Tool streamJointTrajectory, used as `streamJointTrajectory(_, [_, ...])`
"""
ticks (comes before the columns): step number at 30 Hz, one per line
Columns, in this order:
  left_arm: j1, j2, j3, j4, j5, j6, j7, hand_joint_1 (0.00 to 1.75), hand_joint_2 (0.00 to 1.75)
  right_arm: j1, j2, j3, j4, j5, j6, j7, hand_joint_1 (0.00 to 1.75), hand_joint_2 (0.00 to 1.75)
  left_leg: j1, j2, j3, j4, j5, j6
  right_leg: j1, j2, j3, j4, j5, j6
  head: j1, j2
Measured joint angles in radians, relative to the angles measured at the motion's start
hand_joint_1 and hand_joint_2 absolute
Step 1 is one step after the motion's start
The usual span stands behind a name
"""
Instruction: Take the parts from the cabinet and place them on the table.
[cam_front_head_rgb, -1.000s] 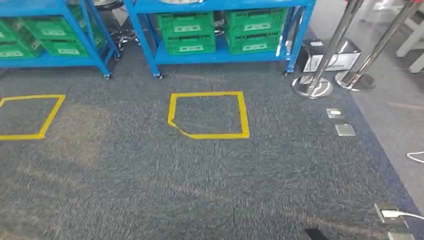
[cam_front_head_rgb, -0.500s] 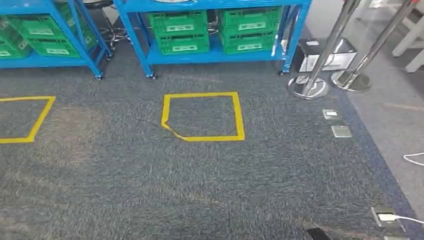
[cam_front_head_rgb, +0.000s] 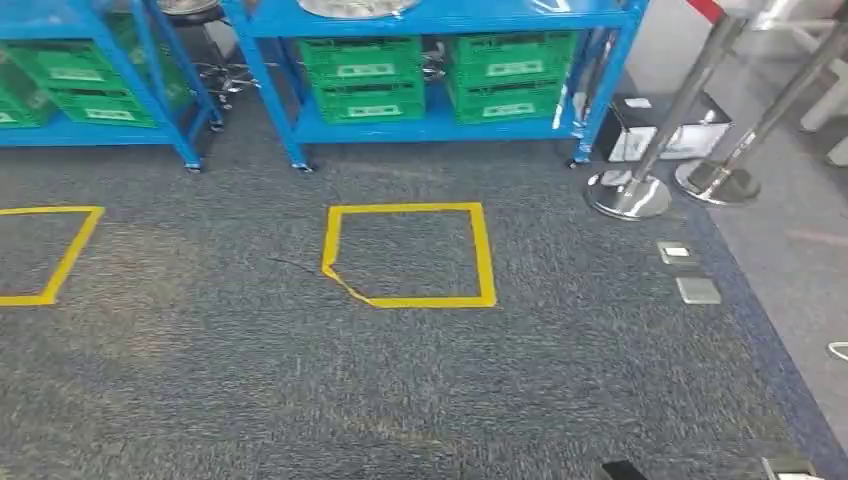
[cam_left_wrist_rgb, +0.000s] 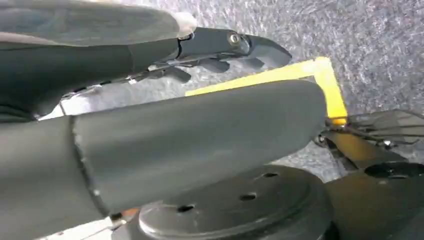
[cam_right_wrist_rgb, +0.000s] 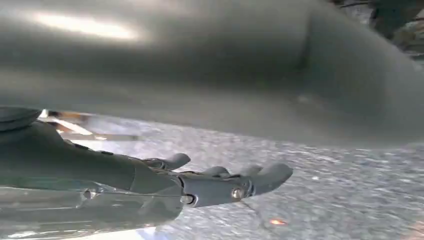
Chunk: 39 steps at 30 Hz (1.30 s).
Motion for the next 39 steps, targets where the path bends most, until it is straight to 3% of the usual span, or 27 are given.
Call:
streamJointTrajectory(1, [-0.003,0.000,0.000,0.000,0.000,0.000,0.001,0.00,0.00,-0.001,0.000,0.000,0.000,0.000,-0.001,0.002,0.00,0.00,0.000,0.000,-0.014,0.033,0.015,-0.003,0.001,0.001,0.012,-0.002,-0.011,-0.007,0.000,0.000])
streamJointTrajectory(3, [-0.010,-0.003,0.000,0.000,0.000,-0.001,0.001,0.00,0.00,-0.004,0.000,0.000,0.000,0.000,-0.002,-0.002,0.00,0.00,0.003,-0.001,-0.135,0.241,0.100,-0.012,-0.008,0.003,0.056,-0.017,-0.031,-0.021,0.000,0.000])
streamJointTrajectory(4, [-0.010,-0.004,0.000,0.000,0.001,-0.003,0.002,0.00,0.00,-0.005,-0.002,0.000,0.000,0.000,-0.002,-0.002,0.00,0.00,0.006,0.000,-0.209,0.339,0.112,-0.018,-0.009,0.003,0.081,-0.031,-0.044,-0.023,-0.002,0.000])
streamJointTrajectory(5, [-0.008,-0.005,0.000,0.000,0.002,-0.005,0.002,0.00,0.00,-0.005,-0.003,0.000,0.001,0.000,-0.004,-0.002,0.00,0.00,0.009,0.000,-0.275,0.406,0.087,-0.024,-0.010,0.005,0.109,-0.044,-0.058,-0.024,-0.002,0.000])
streamJointTrajectory(7, [-0.002,-0.006,0.000,0.000,0.002,-0.005,0.003,0.00,0.00,-0.003,-0.003,0.000,0.001,0.000,-0.003,0.000,0.00,0.00,0.015,0.001,-0.362,0.437,-0.006,-0.033,-0.013,0.012,0.165,-0.066,-0.085,-0.024,-0.002,0.000])
streamJointTrajectory(8, [0.000,-0.006,0.000,0.000,0.003,-0.005,0.004,0.00,0.00,-0.003,-0.003,0.000,0.001,0.000,-0.002,0.000,0.00,0.00,0.018,0.001,-0.401,0.421,-0.065,-0.037,-0.016,0.017,0.202,-0.077,-0.104,-0.022,-0.003,0.000])
streamJointTrajectory(9, [0.003,-0.006,0.000,0.000,0.004,-0.005,0.005,0.00,0.00,-0.002,-0.003,0.000,0.001,0.000,-0.002,0.000,0.00,0.00,0.018,0.001,-0.424,0.382,-0.092,-0.037,-0.019,0.023,0.233,-0.085,-0.122,-0.019,-0.002,0.000])
streamJointTrajectory(10, [0.005,-0.005,0.000,0.000,0.006,-0.005,0.005,0.00,0.00,-0.003,-0.003,0.000,0.001,0.000,-0.002,-0.001,0.00,0.00,0.018,0.001,-0.437,0.322,-0.083,-0.034,-0.021,0.028,0.262,-0.090,-0.143,-0.016,-0.003,0.000])
streamJointTrajectory(11, [0.005,-0.004,0.000,0.000,0.006,-0.003,0.005,0.00,0.00,-0.003,-0.003,0.000,0.001,0.000,-0.002,-0.001,0.00,0.00,0.018,0.001,-0.440,0.248,-0.025,-0.029,-0.023,0.030,0.289,-0.096,-0.163,-0.013,-0.004,0.000])
streamJointTrajectory(12, [0.006,-0.002,0.000,0.000,0.006,-0.003,0.005,0.00,0.00,-0.002,-0.003,0.000,0.001,-0.002,-0.002,-0.002,0.00,0.00,0.017,0.002,-0.436,0.159,0.107,-0.022,-0.023,0.029,0.309,-0.104,-0.184,-0.010,-0.005,0.000])
streamJointTrajectory(13, [0.010,-0.002,0.000,0.000,0.006,-0.003,0.005,0.00,0.00,-0.002,-0.003,0.000,0.002,-0.003,-0.002,-0.002,0.00,0.00,0.014,0.005,-0.433,0.073,0.300,-0.013,-0.022,0.029,0.332,-0.113,-0.201,-0.006,-0.005,0.000])
streamJointTrajectory(14, [0.009,-0.001,0.000,0.000,0.006,-0.003,0.005,0.00,0.00,-0.003,-0.002,0.000,0.002,-0.003,-0.002,-0.002,0.00,0.00,0.008,0.002,-0.423,0.071,0.328,-0.015,-0.018,0.041,0.350,-0.124,-0.215,0.005,-0.006,0.000])
streamJointTrajectory(15, [0.009,-0.001,0.000,0.000,0.006,-0.003,0.005,0.00,0.00,-0.006,-0.002,0.000,0.002,-0.003,-0.002,0.000,0.00,0.00,0.003,-0.001,-0.417,0.087,0.327,-0.017,-0.015,0.039,0.372,-0.144,-0.225,0.012,-0.004,0.000])
streamJointTrajectory(18, [-0.004,-0.004,0.000,0.000,0.009,0.005,0.005,0.00,0.00,-0.017,-0.003,0.000,-0.001,-0.006,-0.003,-0.001,0.00,0.00,0.006,-0.005,-0.386,0.099,0.282,-0.001,-0.017,0.035,0.449,-0.237,-0.237,0.032,-0.005,0.000])
streamJointTrajectory(19, [-0.005,-0.009,0.000,0.000,0.010,0.009,0.005,0.00,0.00,-0.018,-0.004,0.000,-0.002,-0.008,-0.003,-0.002,0.00,0.00,0.009,-0.004,-0.371,0.090,0.263,0.005,-0.020,0.016,0.451,-0.207,-0.252,0.033,-0.003,0.000])
streamJointTrajectory(20, [-0.006,-0.008,0.000,0.000,0.012,0.013,0.005,0.00,0.00,-0.022,-0.004,0.000,-0.003,-0.009,-0.003,0.000,0.00,0.00,0.009,-0.002,-0.359,0.087,0.251,0.011,-0.016,0.011,0.389,-0.098,-0.286,0.033,0.000,0.000])
streamJointTrajectory(22, [-0.009,-0.006,0.000,0.000,0.013,0.013,0.005,0.00,0.00,-0.020,-0.005,0.000,-0.003,-0.011,-0.005,0.000,0.00,0.00,0.003,-0.001,-0.334,0.083,0.226,0.018,-0.011,0.011,0.225,0.154,-0.347,0.030,0.000,0.000])
streamJointTrajectory(23, [-0.008,-0.006,0.000,0.000,0.013,0.013,0.005,0.00,0.00,-0.016,-0.005,0.000,-0.002,-0.011,-0.005,0.001,0.00,0.00,0.000,-0.002,-0.318,0.083,0.213,0.020,-0.009,0.011,0.160,0.224,-0.343,0.029,0.000,0.000])
streamJointTrajectory(24, [-0.005,-0.006,0.000,0.000,0.015,0.013,0.005,0.00,0.00,-0.012,-0.005,0.000,-0.002,-0.012,-0.005,0.001,0.00,0.00,-0.002,-0.006,-0.298,0.083,0.199,0.021,-0.009,0.011,0.118,0.234,-0.306,0.028,0.000,0.000])
streamJointTrajectory(25, [-0.004,-0.006,0.000,0.000,0.015,0.014,0.006,0.00,0.00,-0.007,-0.005,0.000,-0.002,-0.012,-0.005,0.001,0.00,0.00,-0.003,-0.009,-0.276,0.083,0.185,0.021,-0.009,0.011,0.104,0.189,-0.239,0.026,0.000,0.000])
streamJointTrajectory(27, [0.003,-0.007,0.000,0.000,0.018,0.015,0.008,0.00,0.00,-0.001,-0.005,0.000,-0.002,-0.012,-0.005,-0.002,0.00,0.00,-0.004,-0.016,-0.234,0.084,0.158,0.016,-0.010,0.011,0.108,0.018,-0.071,0.022,0.000,0.000])
streamJointTrajectory(29, [0.001,-0.007,0.000,0.001,0.019,0.016,0.008,0.00,0.00,0.000,-0.005,0.000,0.003,-0.012,-0.005,-0.002,0.00,0.00,-0.008,-0.021,-0.230,0.089,0.147,0.006,-0.003,0.013,0.119,-0.014,-0.066,0.018,-0.001,0.000])
streamJointTrajectory(32, [-0.003,-0.006,0.000,0.001,0.020,0.022,0.011,0.00,0.00,-0.005,-0.005,0.000,0.002,-0.012,-0.003,-0.003,0.00,0.00,-0.005,-0.020,-0.230,0.081,0.145,-0.003,-0.001,0.014,0.126,-0.032,-0.084,0.001,0.000,0.000])
streamJointTrajectory(34, [-0.004,-0.006,0.000,0.001,0.021,0.024,0.019,0.00,0.00,-0.005,-0.005,0.000,0.002,-0.012,0.000,-0.005,0.00,0.00,-0.006,-0.013,-0.235,0.109,0.120,-0.018,-0.011,0.011,0.151,-0.045,-0.077,-0.007,-0.002,0.000])
streamJointTrajectory(37, [-0.003,-0.007,0.000,0.001,0.024,0.025,0.027,0.00,0.00,-0.006,-0.005,0.000,0.002,-0.012,0.000,-0.007,0.00,0.00,0.008,-0.006,-0.355,0.345,0.013,-0.034,-0.012,0.009,0.152,-0.046,-0.082,-0.016,-0.007,0.000])
streamJointTrajectory(38, [-0.003,-0.008,0.000,0.001,0.024,0.027,0.027,0.00,0.00,-0.006,-0.005,0.000,0.002,-0.013,0.001,-0.008,0.00,0.00,0.010,-0.004,-0.394,0.410,0.002,-0.036,-0.012,0.009,0.153,-0.046,-0.086,-0.016,-0.007,0.000])
streamJointTrajectory(39, [-0.003,-0.008,0.000,0.001,0.022,0.031,0.026,0.00,0.00,-0.006,-0.005,0.000,0.002,-0.015,0.001,-0.007,0.00,0.00,0.014,-0.004,-0.412,0.424,0.019,-0.038,-0.013,0.009,0.158,-0.047,-0.090,-0.016,-0.007,0.000])
